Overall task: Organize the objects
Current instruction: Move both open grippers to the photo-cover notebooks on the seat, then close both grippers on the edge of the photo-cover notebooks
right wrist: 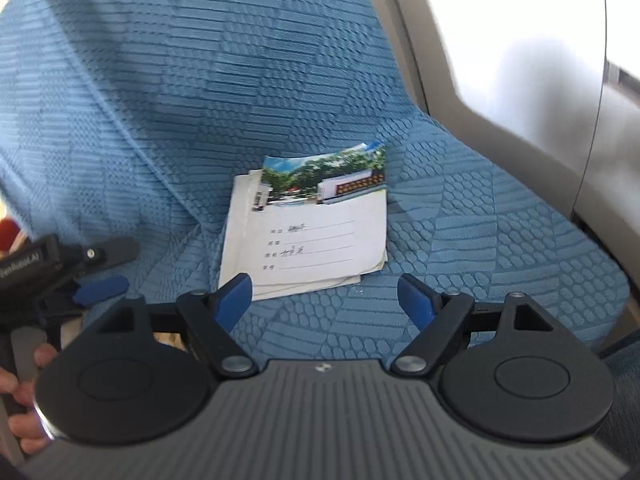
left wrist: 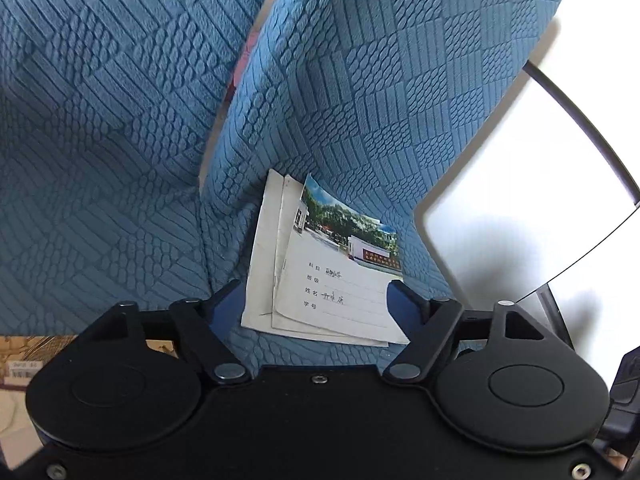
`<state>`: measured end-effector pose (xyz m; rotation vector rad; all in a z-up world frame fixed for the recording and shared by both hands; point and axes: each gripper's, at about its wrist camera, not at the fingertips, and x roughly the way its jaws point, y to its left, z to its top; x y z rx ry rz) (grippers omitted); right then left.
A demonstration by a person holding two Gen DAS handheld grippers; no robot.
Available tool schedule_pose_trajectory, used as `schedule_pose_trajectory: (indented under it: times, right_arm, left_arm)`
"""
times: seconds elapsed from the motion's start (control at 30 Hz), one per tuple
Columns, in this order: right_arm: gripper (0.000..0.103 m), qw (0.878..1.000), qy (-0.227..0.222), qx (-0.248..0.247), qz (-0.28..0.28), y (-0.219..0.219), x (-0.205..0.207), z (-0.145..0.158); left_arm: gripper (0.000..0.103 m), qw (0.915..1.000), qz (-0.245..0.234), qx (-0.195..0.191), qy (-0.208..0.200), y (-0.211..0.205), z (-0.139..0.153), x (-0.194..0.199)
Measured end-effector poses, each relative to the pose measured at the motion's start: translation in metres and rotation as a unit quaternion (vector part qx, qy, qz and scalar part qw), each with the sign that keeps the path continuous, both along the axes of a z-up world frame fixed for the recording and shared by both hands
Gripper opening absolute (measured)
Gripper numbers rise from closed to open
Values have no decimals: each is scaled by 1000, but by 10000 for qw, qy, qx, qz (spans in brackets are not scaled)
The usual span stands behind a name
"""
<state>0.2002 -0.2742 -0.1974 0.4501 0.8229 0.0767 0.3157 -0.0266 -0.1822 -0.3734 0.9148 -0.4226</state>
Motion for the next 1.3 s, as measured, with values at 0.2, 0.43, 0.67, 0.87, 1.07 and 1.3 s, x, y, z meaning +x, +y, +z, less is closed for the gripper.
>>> schedule_pose_trajectory:
  times: [0.2, 0.43, 0.67, 0.87, 1.07, 1.3]
  right_arm:
    - [71, 9989, 299, 328, -174, -11, 24, -17]
    - [60, 9966, 566, 486, -362, -22, 52, -33]
    - [30, 9951, 817, 526, -161, -13, 72, -49]
    - [28, 9972, 712, 214, -9, 1, 89, -53]
    - [28, 9965, 820, 137, 72, 12, 105, -63]
    - [25, 9955, 829, 460, 52, 15, 109, -73]
  left_arm:
    - [49, 9983, -14, -159, 559, 0, -35, 30]
    - [29, 9931, 16, -480, 1068, -1, -70, 53]
    - [26, 9892, 60, -462, 1393, -5, -95, 74]
    - [21, 9858, -7, -569, 1579, -9, -110, 84]
    - [18, 9846, -163, -678, 1601, -13, -110, 89]
    - [15, 9753, -354, -1356, 1706, -8, -107, 93]
